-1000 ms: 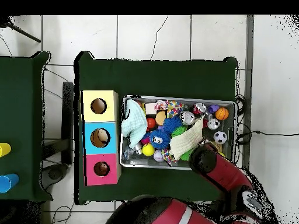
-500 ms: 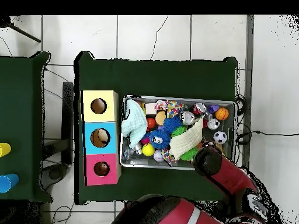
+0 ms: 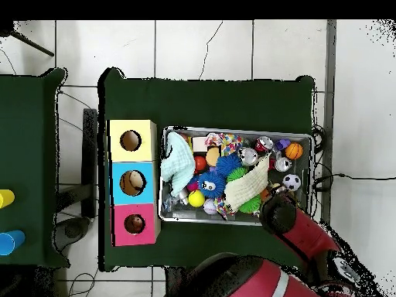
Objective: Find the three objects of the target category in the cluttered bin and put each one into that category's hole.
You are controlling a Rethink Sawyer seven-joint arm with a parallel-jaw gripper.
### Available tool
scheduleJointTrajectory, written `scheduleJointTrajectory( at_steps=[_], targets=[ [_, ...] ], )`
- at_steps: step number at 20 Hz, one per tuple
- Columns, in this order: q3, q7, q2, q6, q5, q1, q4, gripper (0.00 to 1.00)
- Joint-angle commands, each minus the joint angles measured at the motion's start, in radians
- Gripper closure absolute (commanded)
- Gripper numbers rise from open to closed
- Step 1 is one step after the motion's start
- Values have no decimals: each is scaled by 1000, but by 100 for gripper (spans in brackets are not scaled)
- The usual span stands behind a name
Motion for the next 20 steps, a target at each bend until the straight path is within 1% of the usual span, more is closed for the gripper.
scheduleJointTrajectory(
  at_steps=[1,7,11,12,16,19,20],
  targets=[
    [153,186,114,-42,8,-62,43,0],
    [167,169,91,-6,14,-64,53,0],
    [173,132,53,74,10,-69,47,0],
    [184,120,45,78,-1,-80,47,100],
    [199,77,27,144,-16,-96,33,100],
    [192,47,21,197,-23,-93,8,100],
    [178,47,10,227,-15,-77,4,100]
  ],
)
